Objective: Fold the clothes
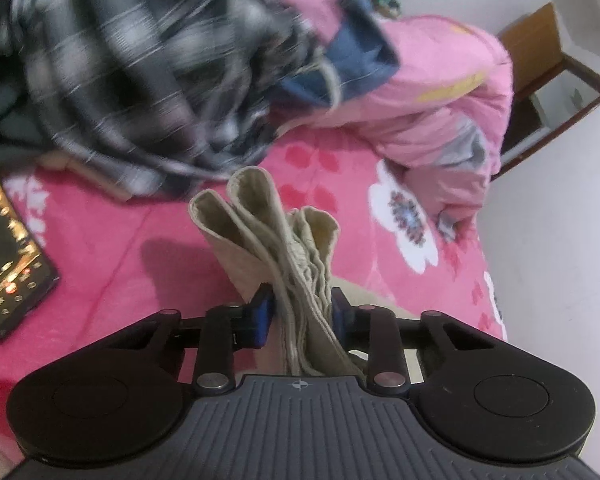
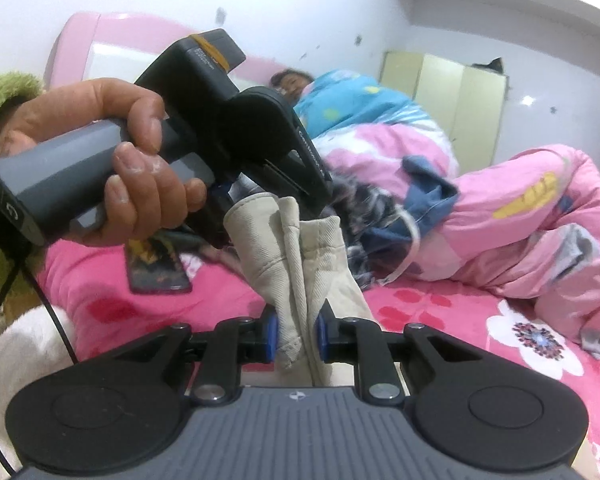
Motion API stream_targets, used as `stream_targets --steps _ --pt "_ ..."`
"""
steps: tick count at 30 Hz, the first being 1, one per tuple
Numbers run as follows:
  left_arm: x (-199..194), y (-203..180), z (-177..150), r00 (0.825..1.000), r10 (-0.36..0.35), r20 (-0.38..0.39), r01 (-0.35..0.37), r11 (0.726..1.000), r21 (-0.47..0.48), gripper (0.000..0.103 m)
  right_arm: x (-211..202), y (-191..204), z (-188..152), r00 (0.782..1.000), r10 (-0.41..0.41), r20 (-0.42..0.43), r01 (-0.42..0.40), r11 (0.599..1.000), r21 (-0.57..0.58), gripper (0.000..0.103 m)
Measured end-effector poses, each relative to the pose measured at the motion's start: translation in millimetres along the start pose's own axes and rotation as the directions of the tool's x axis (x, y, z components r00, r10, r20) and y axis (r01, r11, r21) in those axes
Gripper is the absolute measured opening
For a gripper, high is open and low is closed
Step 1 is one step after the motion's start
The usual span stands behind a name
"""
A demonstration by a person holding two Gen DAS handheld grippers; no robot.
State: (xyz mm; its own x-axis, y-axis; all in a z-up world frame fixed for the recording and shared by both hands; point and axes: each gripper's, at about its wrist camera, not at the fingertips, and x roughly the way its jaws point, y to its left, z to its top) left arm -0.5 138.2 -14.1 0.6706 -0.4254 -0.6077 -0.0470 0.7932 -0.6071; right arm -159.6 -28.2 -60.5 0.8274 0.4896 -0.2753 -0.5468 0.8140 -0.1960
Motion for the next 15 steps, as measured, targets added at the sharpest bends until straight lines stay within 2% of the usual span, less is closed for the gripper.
stream_targets --steps 4,8,12,15 --pt "4 -49 -10 0.999 -0.021 0.034 0.019 0.996 0.085 0.026 -20 -25 -3 0.998 -0.044 0.052 0.041 0.997 0.067 0.02" --pt "25 -107 -27 0.999 -0.042 0.018 0.038 0.981 0.19 0.027 -42 -52 -7 0.991 -0.096 0.098 0.081 0.987 0.142 0.019" --pt "55 -168 -47 0.997 -0.065 -0.03 0.071 0.948 0.31 0.027 -68 -89 -28 0.978 -0.186 0.092 0.16 0.958 0.237 0.019" --pt "94 -204 -74 0.986 -0.098 -0.136 0.145 0.905 0.4 0.037 -88 -117 -47 0.963 -0.259 0.07 0.227 0.925 0.304 0.02"
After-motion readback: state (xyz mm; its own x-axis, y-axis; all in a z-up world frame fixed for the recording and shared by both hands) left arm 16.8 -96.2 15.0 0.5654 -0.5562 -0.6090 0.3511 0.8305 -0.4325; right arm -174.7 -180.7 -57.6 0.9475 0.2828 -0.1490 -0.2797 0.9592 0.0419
